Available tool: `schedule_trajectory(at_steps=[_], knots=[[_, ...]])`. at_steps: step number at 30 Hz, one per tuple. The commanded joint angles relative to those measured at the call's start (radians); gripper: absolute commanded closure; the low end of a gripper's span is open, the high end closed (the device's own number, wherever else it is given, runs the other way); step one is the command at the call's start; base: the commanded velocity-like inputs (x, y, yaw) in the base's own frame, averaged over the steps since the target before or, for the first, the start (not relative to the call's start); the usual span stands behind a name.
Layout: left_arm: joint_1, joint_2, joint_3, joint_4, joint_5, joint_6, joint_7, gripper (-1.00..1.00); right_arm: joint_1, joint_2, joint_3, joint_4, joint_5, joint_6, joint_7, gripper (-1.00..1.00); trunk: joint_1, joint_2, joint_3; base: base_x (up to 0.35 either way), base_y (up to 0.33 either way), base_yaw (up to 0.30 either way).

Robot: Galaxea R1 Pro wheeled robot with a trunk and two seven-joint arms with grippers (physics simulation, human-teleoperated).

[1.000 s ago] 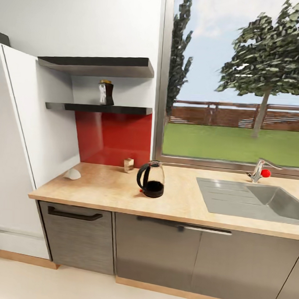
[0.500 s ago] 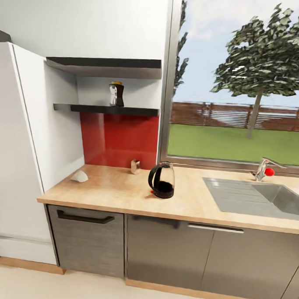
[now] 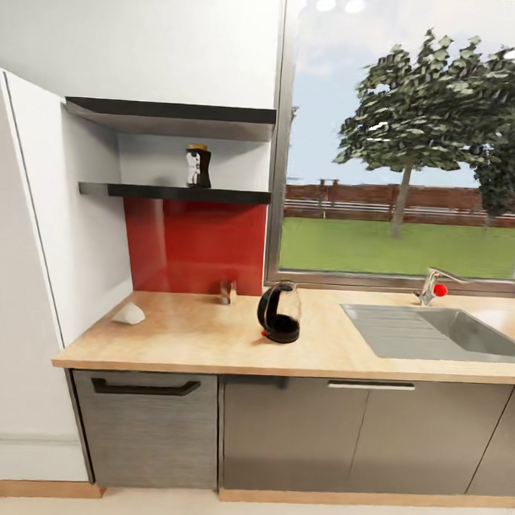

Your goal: Set up a coffee station on the kitchen countertop: keep the coffee maker on the countertop, move the bottle of coffee from the kitchen shelf to the counter next to the coffee maker, place a paper coffee filter on top of the coffee maker, put the saucer next to the coffee maker with the coffee cup on the saucer, and place the electric kettle next to the coffee maker.

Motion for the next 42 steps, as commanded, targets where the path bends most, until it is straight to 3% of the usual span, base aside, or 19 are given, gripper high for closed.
schedule_trajectory(at_steps=[1, 26, 42], knots=[[-0.001, 0.0, 0.007, 0.0, -0.004, -0.002, -0.003, -1.0, -0.002, 0.0, 0.007, 0.003, -0.009, -0.006, 0.003, -1.0, 0.0, -0.001, -0.001, 0.0, 0.342, -0.144], [-0.001, -0.001, 0.007, 0.001, -0.005, -0.002, -0.003, -1.0, -0.002, 0.0, 0.006, 0.003, -0.009, -0.006, 0.003, -1.0, 0.0, -0.001, 0.002, 0.009, 0.342, -0.018], [-0.001, -0.001, 0.006, 0.003, -0.006, 0.002, -0.003, -1.0, -0.002, 0.0, 0.006, 0.003, -0.01, -0.006, 0.003, -1.0, 0.0, -0.001, 0.002, 0.223, 0.267, 0.0]])
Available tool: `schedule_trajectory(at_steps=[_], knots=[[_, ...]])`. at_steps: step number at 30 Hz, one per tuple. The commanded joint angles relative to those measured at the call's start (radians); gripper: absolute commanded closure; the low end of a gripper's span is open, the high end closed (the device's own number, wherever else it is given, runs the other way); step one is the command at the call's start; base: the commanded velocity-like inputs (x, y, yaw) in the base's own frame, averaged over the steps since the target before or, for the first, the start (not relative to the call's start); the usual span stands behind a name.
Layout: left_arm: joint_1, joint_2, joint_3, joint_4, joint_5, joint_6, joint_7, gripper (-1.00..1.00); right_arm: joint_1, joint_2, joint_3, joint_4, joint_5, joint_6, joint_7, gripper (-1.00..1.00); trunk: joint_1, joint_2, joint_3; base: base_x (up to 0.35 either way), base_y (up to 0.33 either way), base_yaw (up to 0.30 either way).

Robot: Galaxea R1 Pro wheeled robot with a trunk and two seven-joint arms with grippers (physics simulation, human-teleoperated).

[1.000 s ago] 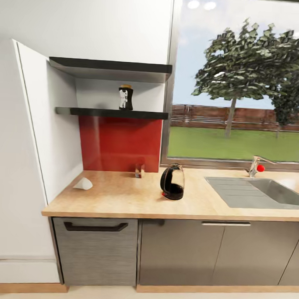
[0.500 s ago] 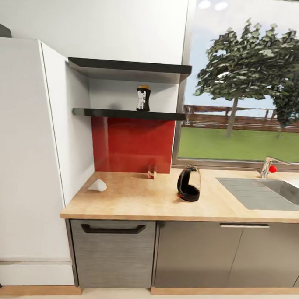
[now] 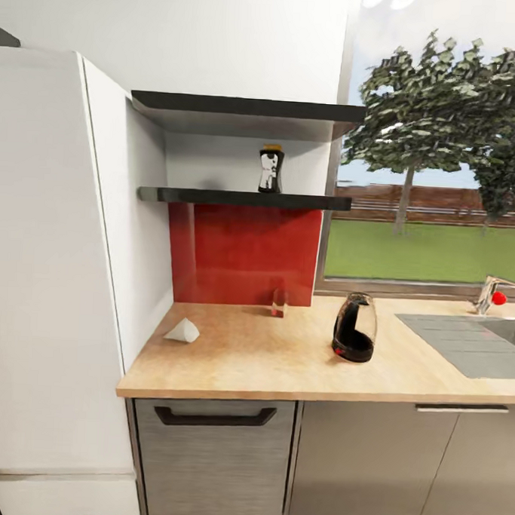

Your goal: Set up a coffee station on the kitchen countertop: keep the coffee maker on the countertop, move the bottle of coffee from the kitchen shelf to the counter next to the coffee maker, place a paper coffee filter on top of the coffee maker, put the saucer next to the coffee maker with the coffee cup on the saucer, and place the electric kettle next to the coffee maker.

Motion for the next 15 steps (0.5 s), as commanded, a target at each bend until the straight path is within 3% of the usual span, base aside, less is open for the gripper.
schedule_trajectory(at_steps=[1, 10, 15], knots=[[-0.001, 0.0, 0.007, 0.001, -0.003, -0.002, -0.003, -1.0, -0.002, -0.001, 0.007, 0.003, -0.01, -0.006, 0.003, -1.0, 0.001, -0.001, -0.002, 0.315, 0.163, 0.0], [-0.001, -0.001, 0.007, 0.002, -0.004, -0.001, -0.003, -1.0, -0.002, -0.003, 0.006, 0.003, -0.013, -0.005, 0.002, -1.0, 0.001, -0.001, -0.002, 0.326, 0.117, 0.0], [-0.001, 0.0, 0.007, 0.002, -0.006, -0.005, -0.003, -1.0, -0.002, -0.005, 0.006, 0.003, -0.013, -0.005, 0.003, -1.0, 0.001, -0.001, -0.002, 0.101, 0.027, 0.0]])
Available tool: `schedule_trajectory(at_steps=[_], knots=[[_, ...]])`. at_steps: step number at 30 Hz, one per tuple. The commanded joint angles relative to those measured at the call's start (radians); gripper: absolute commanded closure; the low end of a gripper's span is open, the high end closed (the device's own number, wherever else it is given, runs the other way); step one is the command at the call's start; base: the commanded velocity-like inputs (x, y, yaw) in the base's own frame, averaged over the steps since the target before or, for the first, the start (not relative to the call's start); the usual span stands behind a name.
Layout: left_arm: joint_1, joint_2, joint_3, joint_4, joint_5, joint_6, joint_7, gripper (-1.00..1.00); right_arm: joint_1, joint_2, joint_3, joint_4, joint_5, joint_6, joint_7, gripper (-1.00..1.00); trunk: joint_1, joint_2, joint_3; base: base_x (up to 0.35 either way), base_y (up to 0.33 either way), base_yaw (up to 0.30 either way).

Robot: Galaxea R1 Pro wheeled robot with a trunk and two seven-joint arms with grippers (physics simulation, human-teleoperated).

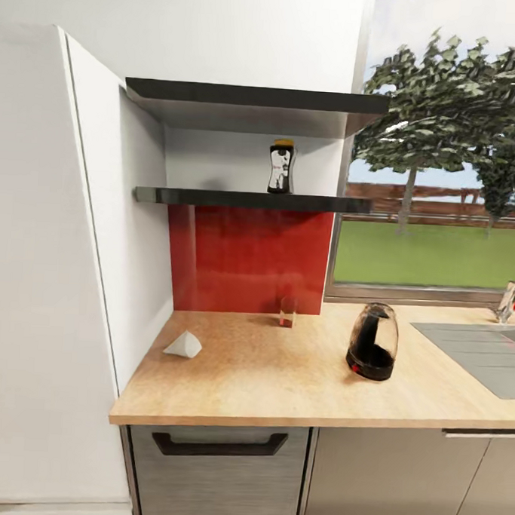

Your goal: Set up a coffee station on the kitchen countertop: keep the coffee maker on the countertop, move the bottle of coffee from the kitchen shelf to the counter next to the coffee maker, place a paper coffee filter on top of the coffee maker, put the saucer next to the coffee maker with the coffee cup on the saucer, and place the electric kettle next to the coffee maker.

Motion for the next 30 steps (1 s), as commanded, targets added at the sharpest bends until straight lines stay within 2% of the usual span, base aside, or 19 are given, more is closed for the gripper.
schedule_trajectory(at_steps=[1, 4, 6, 7, 8, 9, 10, 11, 12, 13, 14, 18, 20, 23, 26, 28, 30], knots=[[-0.001, 0.0, 0.007, 0.001, -0.003, -0.004, -0.003, -1.0, -0.002, 0.0, 0.007, 0.003, -0.01, -0.006, 0.004, -1.0, 0.0, -0.001, -0.002, 0.026, 0.007, 0.0], [-0.001, 0.002, 0.007, 0.0, 0.0, -0.005, -0.003, -1.0, -0.002, 0.007, 0.008, 0.003, -0.007, -0.001, 0.003, -1.0, 0.0, -0.001, -0.002, 0.012, 0.003, 0.0], [-0.001, 0.007, 0.012, -0.001, 0.007, -0.001, -0.011, -1.0, -0.005, -0.001, -0.013, -0.107, -0.054, 0.01, -0.061, -1.0, 0.0, -0.001, -0.002, 0.0, 0.0, 0.0], [-0.001, 0.007, 0.013, -0.001, 0.008, 0.0, -0.013, -1.0, -0.007, -0.002, -0.027, -0.22, -0.105, 0.017, -0.099, -1.0, 0.0, -0.001, -0.002, 0.0, 0.0, 0.0], [-0.001, 0.007, 0.016, -0.001, 0.009, 0.002, -0.014, -1.0, -0.007, -0.001, -0.041, -0.479, -0.17, 0.064, -0.175, -1.0, 0.0, -0.001, -0.002, 0.0, 0.0, 0.0], [-0.001, 0.007, 0.016, -0.001, 0.009, 0.003, -0.015, -1.0, -0.007, 0.0, -0.041, -0.517, -0.174, 0.07, -0.186, -1.0, 0.0, -0.001, -0.002, 0.0, 0.0, 0.0], [-0.001, 0.008, 0.016, -0.001, 0.01, 0.004, -0.015, -1.0, -0.008, 0.001, -0.043, -0.595, -0.178, 0.08, -0.214, -1.0, 0.0, -0.001, -0.002, 0.0, 0.0, 0.0], [-0.001, 0.008, 0.017, -0.001, 0.01, 0.005, -0.015, -1.0, -0.008, 0.002, -0.043, -0.634, -0.18, 0.085, -0.231, -1.0, 0.0, -0.001, -0.002, 0.0, 0.0, 0.0], [-0.001, 0.008, 0.017, 0.0, 0.01, 0.005, -0.015, -1.0, -0.01, 0.003, -0.043, -0.798, -0.173, 0.127, -0.32, -1.0, 0.0, -0.001, -0.002, 0.0, 0.0, 0.0], [-0.001, 0.008, 0.017, 0.0, 0.01, 0.005, -0.015, -1.0, -0.012, 0.003, -0.043, -0.837, -0.17, 0.143, -0.34, -1.0, 0.0, -0.001, -0.002, 0.0, 0.0, 0.0], [-0.001, 0.008, 0.017, 0.0, 0.01, 0.006, -0.015, -1.0, -0.015, 0.002, -0.043, -0.916, -0.162, 0.184, -0.375, -1.0, 0.0, -0.001, -0.002, 0.0, 0.0, 0.0], [-0.001, 0.006, 0.017, 0.0, 0.009, 0.005, -0.015, -1.0, -0.03, 0.002, -0.044, -1.181, -0.118, 0.371, -0.43, -1.0, 0.0, -0.001, -0.002, 0.0, 0.0, 0.0], [-0.001, 0.005, 0.017, 0.0, 0.009, 0.005, -0.015, -1.0, -0.073, 0.007, -0.045, -1.312, -0.074, 0.498, -0.449, -1.0, 0.0, -0.001, -0.002, 0.0, 0.0, 0.0], [-0.001, 0.005, 0.018, 0.0, 0.009, 0.005, -0.015, -1.0, -0.13, 0.019, -0.045, -1.352, -0.054, 0.57, -0.463, -1.0, 0.0, -0.001, -0.002, 0.0, 0.0, 0.0], [-0.001, 0.004, 0.018, 0.0, 0.01, 0.005, -0.015, -1.0, -0.225, 0.039, -0.045, -1.363, -0.044, 0.647, -0.476, -1.0, 0.0, -0.001, -0.002, 0.0, 0.0, 0.0], [-0.001, 0.003, 0.019, 0.001, 0.011, 0.004, -0.015, -1.0, -0.296, 0.068, -0.045, -1.336, -0.028, 0.692, -0.48, -1.0, 0.0, -0.001, -0.002, 0.0, 0.0, 0.0], [-0.001, 0.002, 0.019, 0.001, 0.012, 0.004, -0.01, -1.0, -0.356, 0.097, -0.045, -1.294, 0.018, 0.727, -0.483, -1.0, 0.0, -0.001, -0.002, 0.0, 0.0, 0.0]])
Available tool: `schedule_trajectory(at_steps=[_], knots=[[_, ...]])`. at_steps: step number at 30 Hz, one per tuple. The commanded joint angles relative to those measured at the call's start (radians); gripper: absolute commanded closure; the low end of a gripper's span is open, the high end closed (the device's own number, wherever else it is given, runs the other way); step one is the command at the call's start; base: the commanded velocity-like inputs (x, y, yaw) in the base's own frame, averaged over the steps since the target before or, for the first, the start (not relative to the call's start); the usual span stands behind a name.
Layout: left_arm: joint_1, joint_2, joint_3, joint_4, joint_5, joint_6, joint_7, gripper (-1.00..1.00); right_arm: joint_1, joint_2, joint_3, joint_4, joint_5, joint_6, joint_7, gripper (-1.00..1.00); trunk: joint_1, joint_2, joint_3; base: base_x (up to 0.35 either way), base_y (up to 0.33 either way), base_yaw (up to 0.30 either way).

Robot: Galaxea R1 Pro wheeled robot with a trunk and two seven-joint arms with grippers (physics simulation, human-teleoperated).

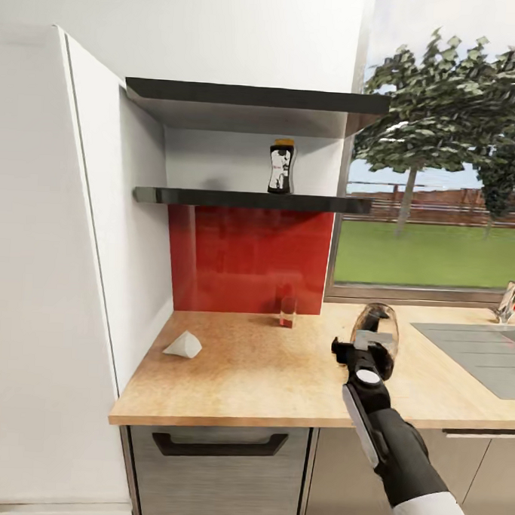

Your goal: Set up a coffee station on the kitchen countertop: keep the coffee maker on the countertop, move the bottle of coffee from the kitchen shelf to the counter next to the coffee maker, place a paper coffee filter on top of the coffee maker, put the saucer next to the coffee maker with the coffee cup on the saucer, and place the electric kettle next to the coffee maker.

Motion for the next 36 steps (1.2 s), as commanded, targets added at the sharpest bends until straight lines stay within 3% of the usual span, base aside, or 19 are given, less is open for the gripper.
schedule_trajectory(at_steps=[1, 5, 7, 9, 11, 17, 25, 29, 30, 36], knots=[[-0.001, -0.002, 0.007, 0.001, -0.002, -0.002, 0.001, -1.0, -0.077, 0.055, 0.004, 0.139, 0.081, 0.016, -0.011, -1.0, 0.0, -0.001, -0.002, 0.0, 0.0, 0.0], [-0.001, -0.001, 0.004, 0.002, -0.003, -0.001, 0.001, -1.0, -0.184, 0.085, 0.004, 0.385, 0.11, -0.039, -0.013, -1.0, 0.0, -0.001, -0.002, 0.0, 0.0, 0.0], [-0.001, -0.002, 0.003, 0.002, -0.005, -0.001, 0.002, -1.0, -0.204, 0.093, 0.004, 0.463, 0.111, -0.063, -0.031, -1.0, 0.0, -0.001, -0.002, 0.0, 0.0, 0.0], [-0.001, -0.002, 0.002, 0.002, -0.006, -0.001, 0.001, -1.0, -0.208, 0.099, 0.003, 0.494, 0.11, -0.096, -0.08, -1.0, 0.0, -0.001, -0.002, 0.0, 0.0, 0.0], [-0.001, -0.002, 0.002, 0.004, -0.005, -0.002, 0.004, -1.0, -0.21, 0.103, -0.001, 0.56, 0.104, -0.217, -0.183, -1.0, 0.0, -0.001, -0.002, 0.0, 0.0, 0.0], [-0.001, -0.002, 0.001, 0.009, -0.01, 0.002, 0.002, -1.0, -0.211, 0.104, -0.001, 0.582, 0.102, -0.253, -0.267, -1.0, 0.0, -0.001, -0.002, 0.0, 0.0, 0.0], [-0.001, -0.002, -0.004, 0.008, -0.018, -0.007, -0.006, -1.0, -0.211, 0.093, -0.006, 0.589, 0.099, -0.278, -0.254, -1.0, 0.0, -0.001, -0.002, 0.0, 0.0, 0.0], [-0.001, -0.002, -0.004, 0.008, -0.018, -0.009, -0.007, -1.0, -0.211, 0.101, -0.057, 0.589, 0.052, -0.329, -0.232, -1.0, 0.0, -0.001, -0.002, 0.0, 0.0, 0.0], [-0.001, -0.003, -0.004, 0.01, -0.017, -0.01, -0.008, -1.0, -0.211, 0.105, -0.1, 0.592, 0.007, -0.399, -0.236, -1.0, 0.0, -0.001, -0.002, 0.0, 0.0, 0.0], [-0.001, -0.002, -0.004, 0.01, -0.017, -0.009, -0.008, -1.0, -0.211, 0.105, -0.104, 0.636, 0.01, -0.417, -0.265, -1.0, 0.0, -0.001, -0.002, 0.0, 0.0, 0.0]])
